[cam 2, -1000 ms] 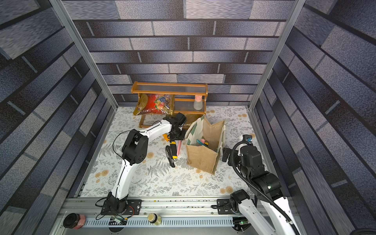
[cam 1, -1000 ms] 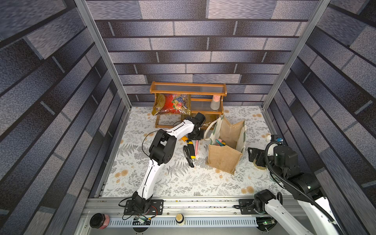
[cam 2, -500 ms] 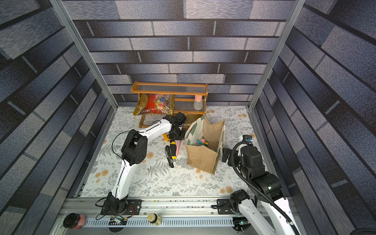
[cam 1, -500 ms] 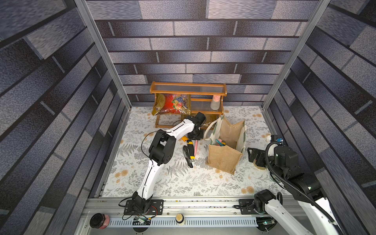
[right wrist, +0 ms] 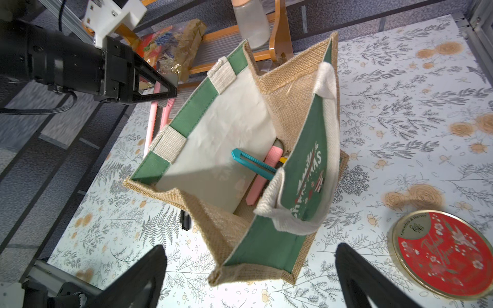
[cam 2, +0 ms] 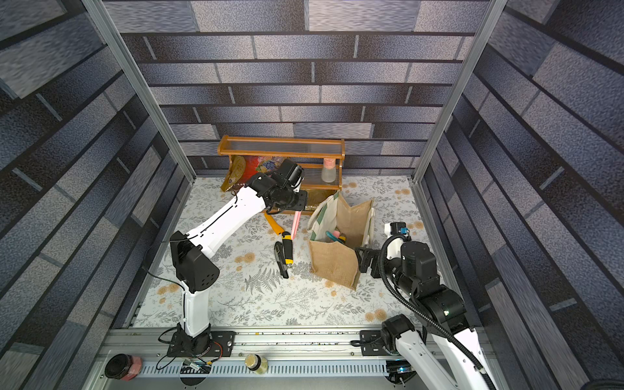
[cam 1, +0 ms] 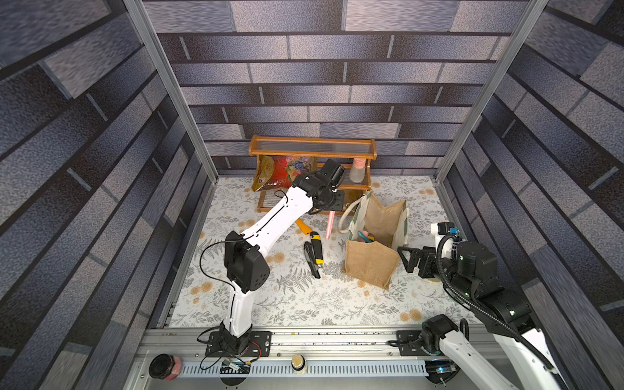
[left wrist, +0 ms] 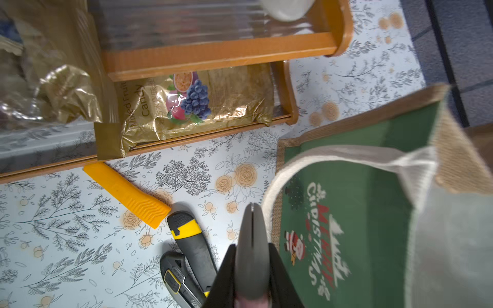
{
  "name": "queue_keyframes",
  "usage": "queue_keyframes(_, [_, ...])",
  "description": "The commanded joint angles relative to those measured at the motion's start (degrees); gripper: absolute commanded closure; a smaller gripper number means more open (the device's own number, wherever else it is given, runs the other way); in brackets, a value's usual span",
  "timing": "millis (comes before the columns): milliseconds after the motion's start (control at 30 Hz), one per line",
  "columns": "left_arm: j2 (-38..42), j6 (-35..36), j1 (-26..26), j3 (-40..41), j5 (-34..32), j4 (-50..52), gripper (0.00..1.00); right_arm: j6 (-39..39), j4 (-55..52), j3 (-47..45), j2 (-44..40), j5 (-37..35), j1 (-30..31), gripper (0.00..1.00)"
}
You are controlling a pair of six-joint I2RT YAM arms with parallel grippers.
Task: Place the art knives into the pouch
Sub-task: Pick up the utility knife at the center of the board, then place the utility knife in the pouch.
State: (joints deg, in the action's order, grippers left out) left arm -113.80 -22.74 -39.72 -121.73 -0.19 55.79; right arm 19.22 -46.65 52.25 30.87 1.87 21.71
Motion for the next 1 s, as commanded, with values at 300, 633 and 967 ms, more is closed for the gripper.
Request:
queue_keyframes(300, [-2.3, 6.3, -8.5, -20.1, -3.0, 8.1, 0.84, -0.3, 1.9, -2.8, -3.6, 1.3, -0.3, 0.0])
queue_keyframes(633, [-12.2, 10.8, -12.3, -37.1, -3.9, 8.7, 0.84, -0.5, -0.6, -3.8, -6.6, -1.1, -0.3, 0.0])
queue_keyframes(967, [-17.1, 9.9, -12.5, -37.2, -2.1, 6.6, 0.82, -0.5, -2.3, -4.2, -8.3, -2.0, -0.3, 0.0])
